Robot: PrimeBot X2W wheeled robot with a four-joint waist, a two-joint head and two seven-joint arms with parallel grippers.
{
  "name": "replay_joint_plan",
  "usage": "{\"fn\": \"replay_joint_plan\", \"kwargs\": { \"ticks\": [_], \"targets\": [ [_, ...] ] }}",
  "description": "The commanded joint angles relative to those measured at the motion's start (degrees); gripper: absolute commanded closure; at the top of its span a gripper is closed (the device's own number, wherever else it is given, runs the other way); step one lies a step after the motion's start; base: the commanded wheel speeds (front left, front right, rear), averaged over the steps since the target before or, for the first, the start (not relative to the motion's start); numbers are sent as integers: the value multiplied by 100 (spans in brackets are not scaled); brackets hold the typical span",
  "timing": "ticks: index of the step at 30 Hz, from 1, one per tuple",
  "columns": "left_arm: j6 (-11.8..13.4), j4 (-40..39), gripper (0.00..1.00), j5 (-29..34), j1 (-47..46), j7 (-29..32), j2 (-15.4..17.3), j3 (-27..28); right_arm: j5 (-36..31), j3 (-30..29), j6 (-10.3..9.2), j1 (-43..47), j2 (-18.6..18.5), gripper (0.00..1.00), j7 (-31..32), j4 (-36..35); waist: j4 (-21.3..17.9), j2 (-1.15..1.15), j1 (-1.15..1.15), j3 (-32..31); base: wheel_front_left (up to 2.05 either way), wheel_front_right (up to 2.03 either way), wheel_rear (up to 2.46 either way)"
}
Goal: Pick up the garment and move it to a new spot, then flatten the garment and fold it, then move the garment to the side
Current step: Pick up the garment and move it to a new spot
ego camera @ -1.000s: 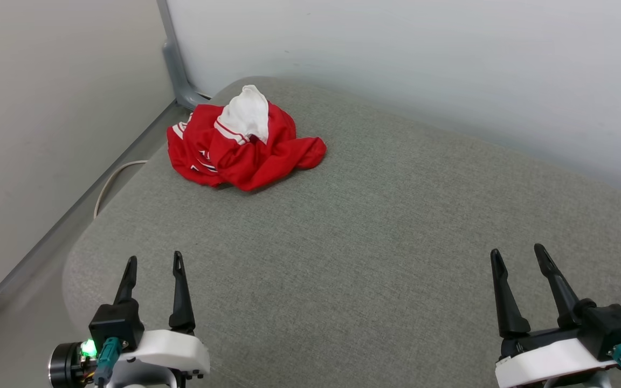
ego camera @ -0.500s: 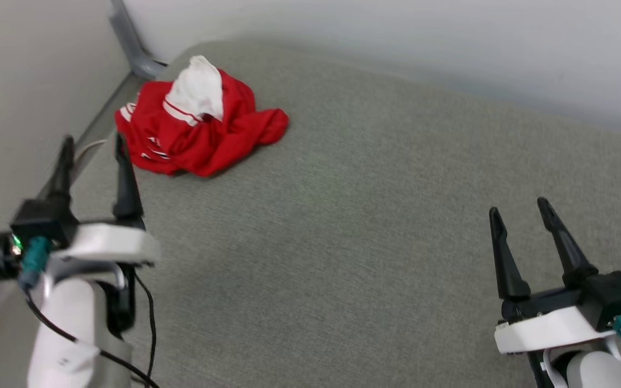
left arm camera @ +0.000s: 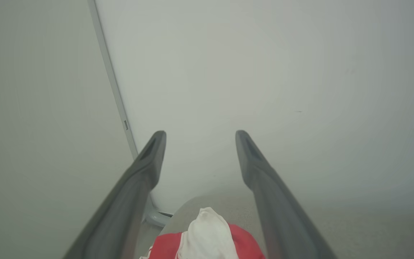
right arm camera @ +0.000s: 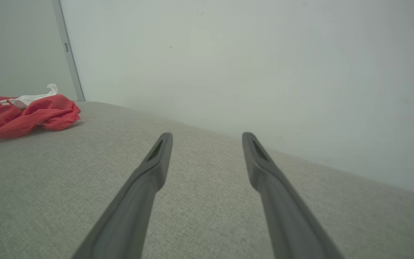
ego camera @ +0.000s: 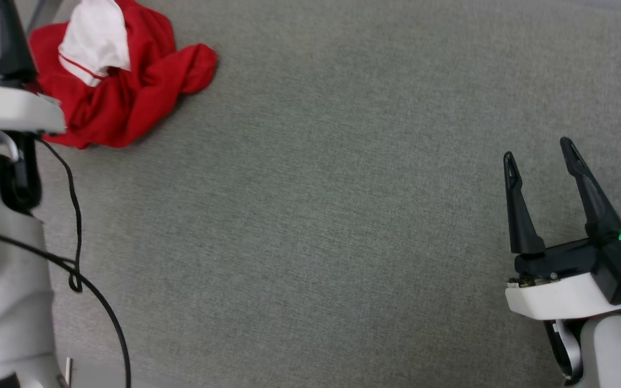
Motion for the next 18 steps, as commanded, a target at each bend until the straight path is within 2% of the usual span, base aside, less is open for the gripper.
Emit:
{"fn": "replay_joint_plan", "kwargs": {
  "ticks": [1,4,7,15,18],
  "targets": [
    [-43,103,0,-66,-138,5,53,9,-6,-1,-4,-86,-40,0,-16,-45,-139,0,-2,263,0,0,0],
    [-132,633,0,-282,-589,274,290,-35,-44,-11,-4,-164,-106,0,-16,-182,-176,0,-2,454,0,0,0],
    [-195,1156,0,-589,-963,802,528,-122,-57,-18,-4,-209,-152,0,-16,-307,-219,0,-2,625,0,0,0],
    [-219,1982,0,-1845,-1450,2815,1148,-800,-119,-30,-4,-319,-234,0,-16,-559,-293,0,-2,989,0,0,0],
    [-221,2109,0,-2355,-1497,3477,1252,-1041,-139,-13,-4,-364,-255,0,-16,-637,-323,0,-2,1115,0,0,0]
  ]
}}
